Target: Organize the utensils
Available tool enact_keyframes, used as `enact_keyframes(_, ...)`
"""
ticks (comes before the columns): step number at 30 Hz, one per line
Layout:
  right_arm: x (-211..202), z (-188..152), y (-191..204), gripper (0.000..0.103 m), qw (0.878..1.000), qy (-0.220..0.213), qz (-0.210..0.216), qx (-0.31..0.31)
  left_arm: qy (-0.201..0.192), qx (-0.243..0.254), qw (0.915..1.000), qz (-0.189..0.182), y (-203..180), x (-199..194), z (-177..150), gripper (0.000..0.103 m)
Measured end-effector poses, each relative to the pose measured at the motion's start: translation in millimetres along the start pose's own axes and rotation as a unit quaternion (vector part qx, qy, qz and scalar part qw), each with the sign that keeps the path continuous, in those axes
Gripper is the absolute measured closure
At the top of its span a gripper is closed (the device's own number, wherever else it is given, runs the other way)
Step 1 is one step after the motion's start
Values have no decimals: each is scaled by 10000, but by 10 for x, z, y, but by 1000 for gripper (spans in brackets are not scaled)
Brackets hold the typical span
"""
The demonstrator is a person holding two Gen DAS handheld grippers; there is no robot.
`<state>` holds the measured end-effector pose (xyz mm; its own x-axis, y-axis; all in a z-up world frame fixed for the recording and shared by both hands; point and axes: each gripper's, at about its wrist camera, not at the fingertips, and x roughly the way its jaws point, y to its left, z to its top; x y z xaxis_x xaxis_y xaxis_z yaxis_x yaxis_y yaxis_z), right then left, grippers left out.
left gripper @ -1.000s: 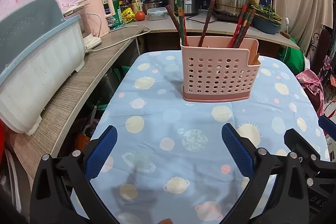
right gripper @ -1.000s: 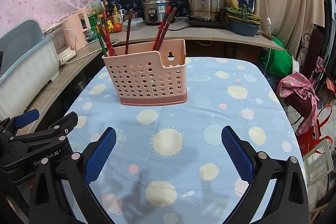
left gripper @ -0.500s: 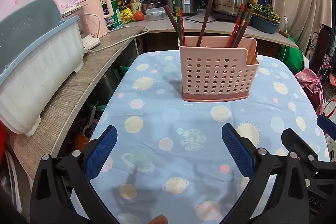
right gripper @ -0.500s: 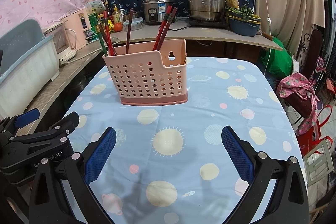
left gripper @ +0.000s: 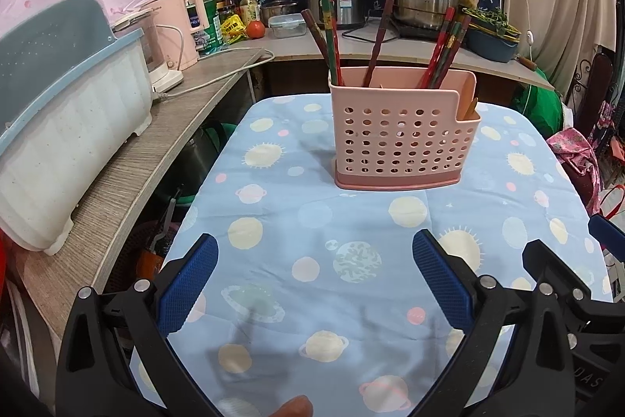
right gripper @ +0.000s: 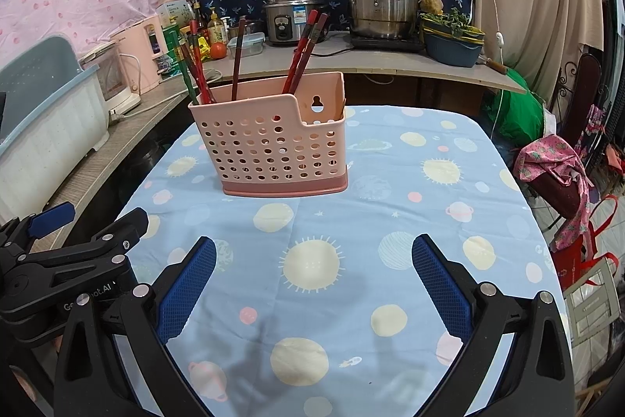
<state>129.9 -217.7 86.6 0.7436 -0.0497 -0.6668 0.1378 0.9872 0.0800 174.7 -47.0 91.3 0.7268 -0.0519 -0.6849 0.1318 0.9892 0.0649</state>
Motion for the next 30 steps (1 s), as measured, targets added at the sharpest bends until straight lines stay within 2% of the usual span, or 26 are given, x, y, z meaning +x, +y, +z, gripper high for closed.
enact_keyframes(8, 13, -6, -4, 6, 10000, 9, -2, 13, 6, -20, 10000, -37, -15, 30, -5, 8)
enact_keyframes(16, 40, -20, -27, 6, 10000, 31, -13, 11, -39, 154, 9998, 84, -62, 53, 5, 8)
enact_keyframes(30, 46, -17, -30, 6, 10000, 32, -16, 15, -50, 156, 9997, 197, -76, 45, 14, 8)
